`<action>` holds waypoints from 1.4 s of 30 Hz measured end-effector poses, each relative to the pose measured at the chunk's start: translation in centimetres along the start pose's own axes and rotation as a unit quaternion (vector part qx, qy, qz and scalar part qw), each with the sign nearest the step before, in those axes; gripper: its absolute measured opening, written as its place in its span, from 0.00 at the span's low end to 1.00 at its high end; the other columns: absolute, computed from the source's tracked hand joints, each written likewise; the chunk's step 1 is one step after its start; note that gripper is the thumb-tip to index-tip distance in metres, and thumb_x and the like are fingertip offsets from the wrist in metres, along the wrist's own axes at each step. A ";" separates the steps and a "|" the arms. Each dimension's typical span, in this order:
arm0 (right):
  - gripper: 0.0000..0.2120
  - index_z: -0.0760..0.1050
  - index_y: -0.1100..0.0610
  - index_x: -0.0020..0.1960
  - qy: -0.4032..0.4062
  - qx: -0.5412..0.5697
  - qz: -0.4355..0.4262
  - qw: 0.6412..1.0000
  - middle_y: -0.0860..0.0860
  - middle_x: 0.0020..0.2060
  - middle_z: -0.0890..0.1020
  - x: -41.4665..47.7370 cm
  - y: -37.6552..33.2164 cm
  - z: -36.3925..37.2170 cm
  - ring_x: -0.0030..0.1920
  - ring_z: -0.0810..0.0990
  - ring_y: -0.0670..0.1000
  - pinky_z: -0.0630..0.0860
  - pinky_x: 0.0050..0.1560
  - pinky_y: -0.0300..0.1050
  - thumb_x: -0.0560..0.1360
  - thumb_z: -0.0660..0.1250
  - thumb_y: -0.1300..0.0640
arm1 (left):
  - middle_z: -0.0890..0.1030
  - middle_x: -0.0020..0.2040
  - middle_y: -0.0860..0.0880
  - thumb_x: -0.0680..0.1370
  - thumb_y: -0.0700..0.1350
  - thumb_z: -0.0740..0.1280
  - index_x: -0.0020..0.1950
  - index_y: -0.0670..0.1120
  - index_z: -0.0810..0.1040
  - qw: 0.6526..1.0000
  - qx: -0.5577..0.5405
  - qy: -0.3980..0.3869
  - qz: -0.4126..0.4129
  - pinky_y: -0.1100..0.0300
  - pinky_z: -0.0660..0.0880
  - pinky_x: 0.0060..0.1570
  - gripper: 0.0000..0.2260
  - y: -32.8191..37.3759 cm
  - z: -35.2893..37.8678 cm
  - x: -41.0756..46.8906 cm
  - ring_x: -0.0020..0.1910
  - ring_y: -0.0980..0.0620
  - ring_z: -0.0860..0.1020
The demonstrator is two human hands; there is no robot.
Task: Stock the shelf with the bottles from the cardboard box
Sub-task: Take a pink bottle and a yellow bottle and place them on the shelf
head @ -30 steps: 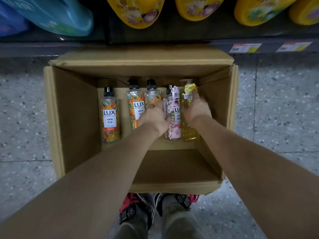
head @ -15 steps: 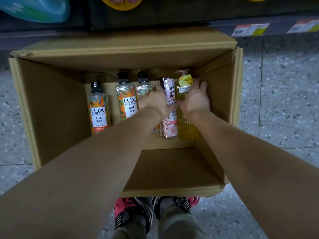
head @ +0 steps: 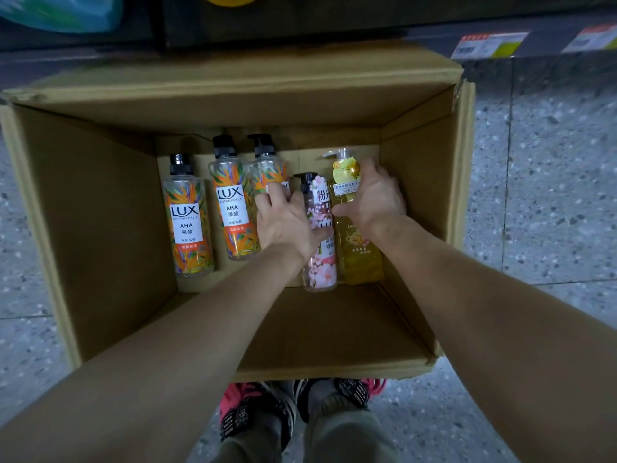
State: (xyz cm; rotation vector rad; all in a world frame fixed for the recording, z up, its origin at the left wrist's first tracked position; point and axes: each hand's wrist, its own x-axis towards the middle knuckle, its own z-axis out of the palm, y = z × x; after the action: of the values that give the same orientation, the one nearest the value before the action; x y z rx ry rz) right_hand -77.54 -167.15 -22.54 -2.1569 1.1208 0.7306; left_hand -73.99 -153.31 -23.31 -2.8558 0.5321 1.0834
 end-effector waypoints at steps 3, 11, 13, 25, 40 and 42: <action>0.39 0.64 0.48 0.74 -0.015 0.031 0.008 0.999 0.56 0.63 0.76 -0.4 0.2 0.5 0.69 0.72 0.58 0.75 0.66 0.59 0.70 0.81 0.55 | 0.66 0.66 0.45 0.71 0.70 0.72 0.72 0.47 0.73 1.000 -0.014 0.007 -0.004 0.52 0.71 0.64 0.38 0.1 0.5 -1.0 0.64 0.43 0.66; 0.42 0.66 0.54 0.75 -0.056 0.161 0.071 0.983 0.53 0.65 0.80 0.1 0.6 0.2 0.67 0.77 0.55 0.74 0.58 0.45 0.67 0.83 0.59 | 0.67 0.68 0.41 0.76 0.54 0.76 0.75 0.41 0.65 0.997 -0.032 -0.031 -0.057 0.54 0.76 0.54 0.34 2.9 0.9 -0.6 0.65 0.42 0.72; 0.40 0.68 0.54 0.73 -0.057 0.165 0.072 0.982 0.53 0.63 0.81 0.2 0.6 0.1 0.66 0.79 0.54 0.75 0.56 0.45 0.66 0.84 0.60 | 0.67 0.67 0.40 0.78 0.48 0.76 0.74 0.40 0.66 0.997 -0.046 -0.021 -0.066 0.56 0.75 0.50 0.31 3.2 1.3 -0.5 0.63 0.42 0.73; 0.44 0.66 0.56 0.73 -0.058 0.195 0.105 0.973 0.54 0.64 0.80 -0.2 0.4 -0.5 0.67 0.78 0.55 0.76 0.63 0.49 0.63 0.85 0.64 | 0.74 0.64 0.42 0.75 0.41 0.76 0.68 0.43 0.65 0.984 -0.158 -0.029 -0.078 0.50 0.71 0.64 0.27 3.7 1.7 -1.4 0.64 0.41 0.68; 0.45 0.72 0.58 0.70 -0.089 0.170 0.110 0.975 0.55 0.64 0.81 -1.5 0.7 -1.1 0.66 0.78 0.55 0.76 0.57 0.45 0.58 0.88 0.58 | 0.71 0.56 0.47 0.70 0.47 0.81 0.72 0.41 0.66 0.953 -0.248 -0.132 -0.115 0.51 0.77 0.61 0.37 1.2 -0.3 -0.5 0.66 0.43 0.70; 0.48 0.69 0.59 0.73 -0.076 0.192 0.095 0.974 0.54 0.65 0.80 -2.1 1.0 -1.3 0.65 0.78 0.53 0.75 0.58 0.44 0.59 0.87 0.59 | 0.74 0.60 0.45 0.67 0.47 0.82 0.72 0.42 0.67 0.947 -0.263 -0.143 -0.115 0.50 0.79 0.60 0.38 0.9 -0.5 -0.3 0.65 0.43 0.73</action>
State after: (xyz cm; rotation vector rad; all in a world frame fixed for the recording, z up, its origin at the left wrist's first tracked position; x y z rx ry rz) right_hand -79.21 -167.43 -20.45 -1.6602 1.2809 0.6834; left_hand -74.15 -154.14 -22.71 -2.9694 -0.1324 1.7694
